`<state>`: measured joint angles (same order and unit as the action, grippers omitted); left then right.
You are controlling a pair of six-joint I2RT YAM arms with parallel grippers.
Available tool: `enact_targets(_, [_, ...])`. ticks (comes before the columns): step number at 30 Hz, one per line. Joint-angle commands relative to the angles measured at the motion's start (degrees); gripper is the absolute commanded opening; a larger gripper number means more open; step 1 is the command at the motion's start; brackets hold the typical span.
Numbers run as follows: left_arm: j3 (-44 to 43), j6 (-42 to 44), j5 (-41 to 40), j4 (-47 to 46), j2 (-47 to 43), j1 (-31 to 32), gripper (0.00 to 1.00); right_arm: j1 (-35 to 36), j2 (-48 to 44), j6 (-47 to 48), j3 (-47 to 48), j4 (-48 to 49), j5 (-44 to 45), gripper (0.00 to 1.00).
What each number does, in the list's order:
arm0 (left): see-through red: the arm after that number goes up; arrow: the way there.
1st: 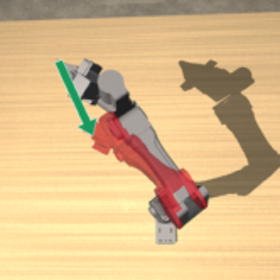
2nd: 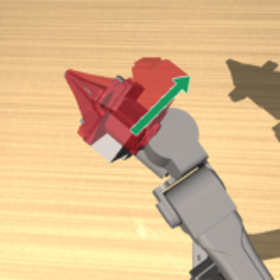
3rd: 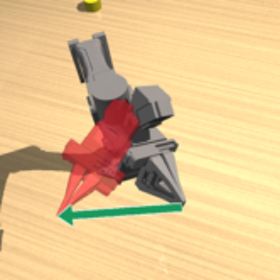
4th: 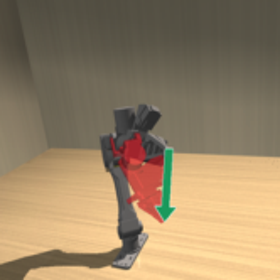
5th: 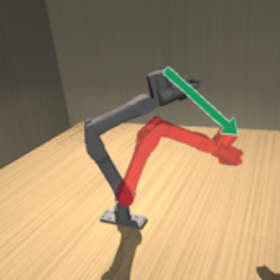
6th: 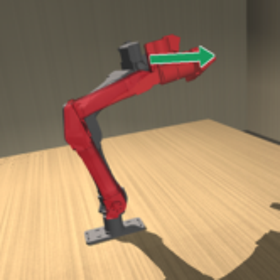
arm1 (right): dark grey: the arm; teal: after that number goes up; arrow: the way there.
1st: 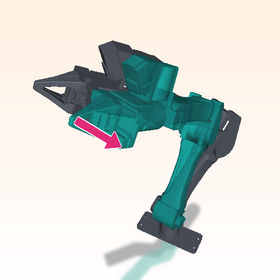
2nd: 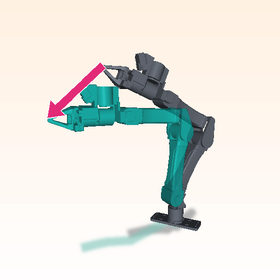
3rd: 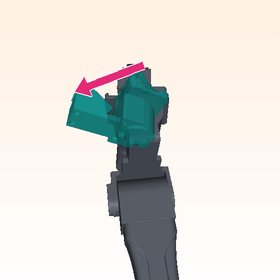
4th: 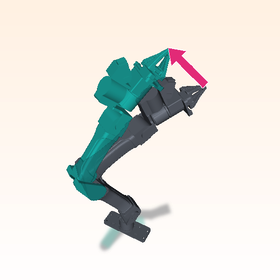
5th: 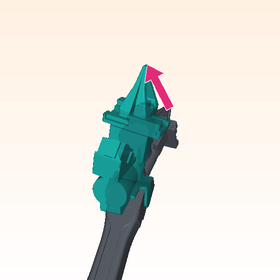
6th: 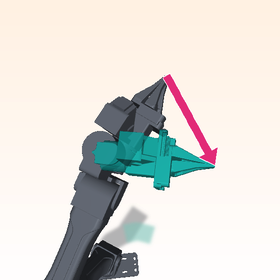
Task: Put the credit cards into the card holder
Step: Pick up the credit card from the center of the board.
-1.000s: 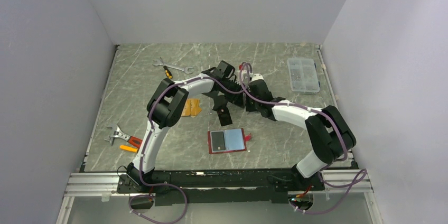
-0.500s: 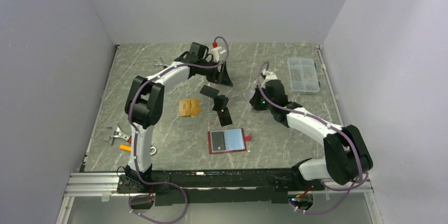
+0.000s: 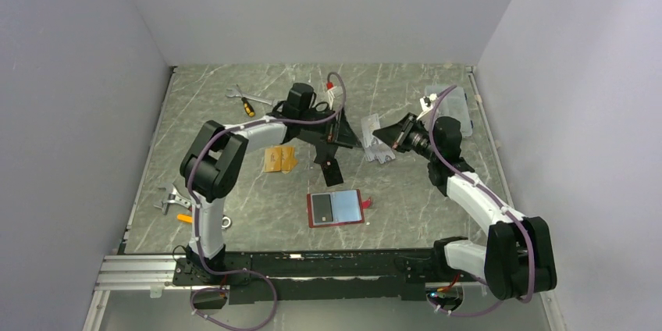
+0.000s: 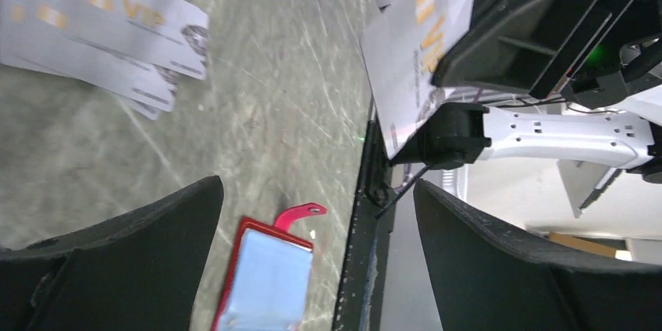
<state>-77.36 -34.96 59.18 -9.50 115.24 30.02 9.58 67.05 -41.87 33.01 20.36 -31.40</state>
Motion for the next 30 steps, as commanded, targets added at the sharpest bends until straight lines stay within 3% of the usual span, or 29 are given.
enact_targets(1, [2.4,-13.4,1.5,-20.2,-3.3,1.3,0.99,-0.2,-1.6,-6.7,-1.8,8.7,-7.6,0.00])
enact_targets(8, [2.2,-25.6,3.1,-34.9,0.1,1.7,0.99,-0.6,-2.6,-7.9,-4.0,9.8,-8.1,0.00])
enact_targets(21, [2.8,-28.2,3.7,-39.2,1.4,2.5,0.58,-1.6,-3.2,-9.5,-6.6,11.8,-8.2,0.00])
enact_targets(26, [3.2,-29.4,4.2,-40.7,1.6,2.6,0.46,-1.8,-3.3,-9.6,-7.4,11.9,-7.3,0.00])
enact_targets(30, [3.8,-29.2,4.5,-40.9,0.9,2.7,0.43,-2.3,-2.7,-11.0,-7.9,13.7,-6.9,0.00])
